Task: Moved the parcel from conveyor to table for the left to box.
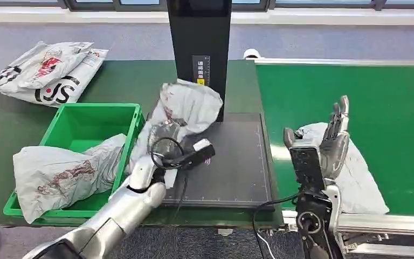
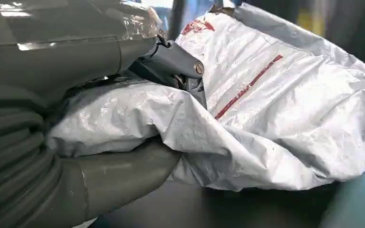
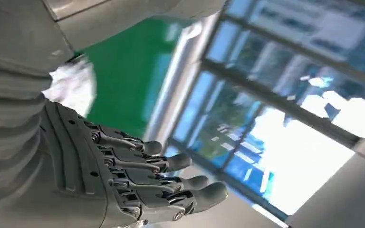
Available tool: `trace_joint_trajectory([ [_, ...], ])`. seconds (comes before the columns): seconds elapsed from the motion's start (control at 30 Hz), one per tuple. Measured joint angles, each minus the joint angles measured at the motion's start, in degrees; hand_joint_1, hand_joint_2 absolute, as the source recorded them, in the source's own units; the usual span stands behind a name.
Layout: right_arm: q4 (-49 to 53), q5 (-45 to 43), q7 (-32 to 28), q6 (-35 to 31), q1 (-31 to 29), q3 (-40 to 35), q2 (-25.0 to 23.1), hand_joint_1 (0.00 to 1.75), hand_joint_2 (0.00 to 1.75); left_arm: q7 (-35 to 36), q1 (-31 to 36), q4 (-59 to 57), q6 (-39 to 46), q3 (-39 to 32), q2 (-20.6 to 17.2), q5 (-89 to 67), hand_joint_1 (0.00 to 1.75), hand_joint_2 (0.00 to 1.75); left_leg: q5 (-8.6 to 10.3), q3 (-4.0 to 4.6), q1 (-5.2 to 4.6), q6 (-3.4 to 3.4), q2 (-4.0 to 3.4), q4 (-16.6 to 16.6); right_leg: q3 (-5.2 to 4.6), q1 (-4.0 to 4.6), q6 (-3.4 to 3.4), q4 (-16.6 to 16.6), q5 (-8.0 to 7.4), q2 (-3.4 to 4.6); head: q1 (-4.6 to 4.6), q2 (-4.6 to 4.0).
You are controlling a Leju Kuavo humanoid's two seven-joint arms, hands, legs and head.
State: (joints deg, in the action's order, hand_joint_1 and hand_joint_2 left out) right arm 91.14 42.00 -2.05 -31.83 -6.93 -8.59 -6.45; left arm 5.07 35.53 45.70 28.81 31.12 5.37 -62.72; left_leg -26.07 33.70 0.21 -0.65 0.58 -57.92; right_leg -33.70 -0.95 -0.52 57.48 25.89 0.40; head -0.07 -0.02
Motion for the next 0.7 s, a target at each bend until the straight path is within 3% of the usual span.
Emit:
trace_joint_trajectory([
  [0.27, -5.0, 7.9, 3.0, -2.5, 4.8, 4.2, 0.0, 0.00, 1.75, -0.3, -3.0, 29.2, 3.8, -11.7, -8.4, -8.3, 1.75, 1.75, -0.02, 0.04, 0.01, -0.02, -0.01, 0.0, -0.06, 0.00, 0.04, 0.0, 0.08, 0.02, 0.02, 0.00],
  [0.7, -10.2, 17.7, 9.4, -2.2, 6.6, 7.1, 0.0, 0.00, 1.75, 0.5, -8.7, 48.3, 10.4, -22.7, -12.5, -19.2, 1.75, 1.75, -0.03, 0.04, 0.00, -0.02, -0.03, 0.0, -0.02, 0.00, 0.05, 0.0, 0.06, 0.01, 0.00, 0.02],
])
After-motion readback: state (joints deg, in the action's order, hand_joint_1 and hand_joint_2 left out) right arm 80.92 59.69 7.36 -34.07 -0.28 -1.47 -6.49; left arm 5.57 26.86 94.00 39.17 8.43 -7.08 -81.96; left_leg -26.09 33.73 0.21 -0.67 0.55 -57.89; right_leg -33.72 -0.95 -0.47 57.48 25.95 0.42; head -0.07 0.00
